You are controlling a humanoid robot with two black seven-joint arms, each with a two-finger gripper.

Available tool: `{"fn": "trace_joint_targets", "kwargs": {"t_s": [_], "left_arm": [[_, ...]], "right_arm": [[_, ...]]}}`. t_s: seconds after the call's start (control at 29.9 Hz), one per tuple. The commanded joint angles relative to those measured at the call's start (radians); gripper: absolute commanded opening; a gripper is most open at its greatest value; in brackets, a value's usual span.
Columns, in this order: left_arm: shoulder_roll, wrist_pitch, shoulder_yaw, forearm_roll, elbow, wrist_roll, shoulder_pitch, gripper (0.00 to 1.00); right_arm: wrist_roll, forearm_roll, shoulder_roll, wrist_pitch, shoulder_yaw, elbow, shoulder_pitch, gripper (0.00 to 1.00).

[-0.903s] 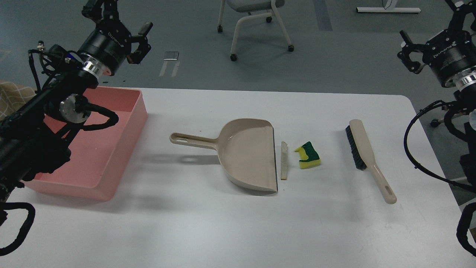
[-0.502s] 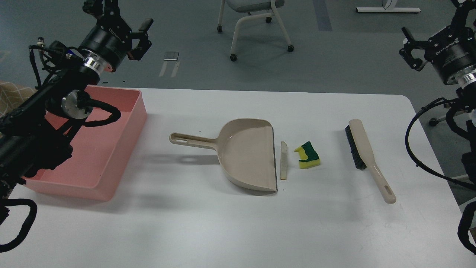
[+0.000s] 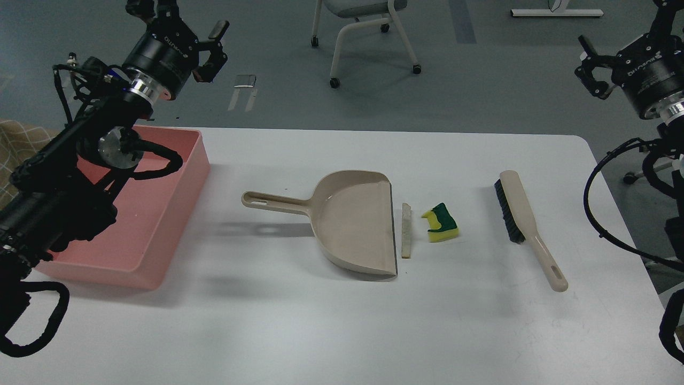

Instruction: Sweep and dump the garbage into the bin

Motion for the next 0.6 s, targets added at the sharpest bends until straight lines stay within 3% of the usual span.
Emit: {"fn": "trace_joint_targets", "kwargs": {"t_s": [0.0, 0.57], "left_arm": [[0.001, 0.001, -0.001, -0.002, -0.002, -0.005, 0.002, 0.98], [0.002, 0.001, -0.001, -0.001, -0.02, -0.01, -0.003, 0.98]], "right_arm": [[-0.001, 0.0, -0.004, 0.0, 0.0, -0.004, 0.0, 1.0], [-0.007, -0.008, -0.022, 0.0, -0.008, 0.002, 0.0, 1.0]]}}
